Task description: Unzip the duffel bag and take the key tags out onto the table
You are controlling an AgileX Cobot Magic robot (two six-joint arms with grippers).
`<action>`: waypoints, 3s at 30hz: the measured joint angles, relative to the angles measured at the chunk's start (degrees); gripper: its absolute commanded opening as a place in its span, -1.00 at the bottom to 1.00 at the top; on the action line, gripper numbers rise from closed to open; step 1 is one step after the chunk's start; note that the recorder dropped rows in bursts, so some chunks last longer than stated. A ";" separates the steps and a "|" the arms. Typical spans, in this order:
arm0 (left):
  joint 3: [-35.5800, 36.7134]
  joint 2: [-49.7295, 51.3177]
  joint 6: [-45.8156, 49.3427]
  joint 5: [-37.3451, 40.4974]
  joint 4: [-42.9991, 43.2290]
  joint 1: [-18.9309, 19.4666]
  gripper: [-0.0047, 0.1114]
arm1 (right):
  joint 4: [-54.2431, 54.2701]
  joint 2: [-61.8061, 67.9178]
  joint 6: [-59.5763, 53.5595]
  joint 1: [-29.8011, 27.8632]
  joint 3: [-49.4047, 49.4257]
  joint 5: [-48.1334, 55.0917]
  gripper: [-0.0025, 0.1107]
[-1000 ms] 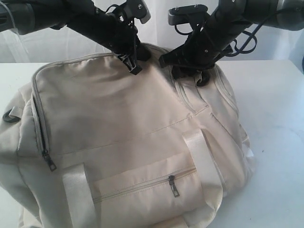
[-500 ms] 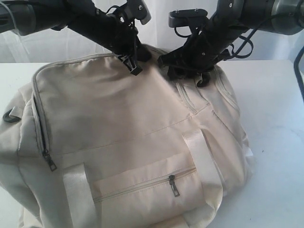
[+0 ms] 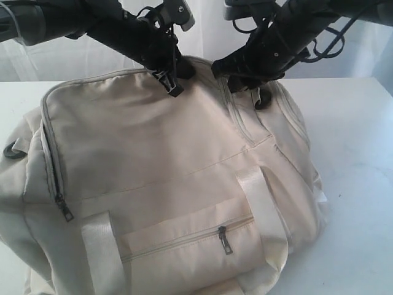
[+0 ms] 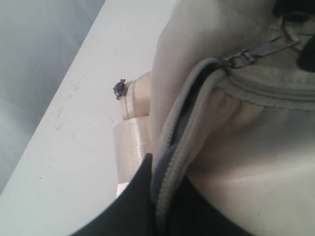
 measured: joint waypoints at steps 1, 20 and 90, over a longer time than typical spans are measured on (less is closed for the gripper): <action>0.00 0.00 0.00 0.00 0.00 0.00 -0.92 | -0.13 -0.68 -0.46 0.00 0.00 3.01 -0.96; 0.00 0.00 -2.37 3.21 -1.50 -0.29 -0.86 | -0.86 -6.05 -1.60 0.11 9.93 0.60 -0.96; -2.84 0.57 5.32 -0.30 -5.38 -0.53 -0.92 | 2.18 -3.66 -1.16 0.00 4.04 14.23 -0.96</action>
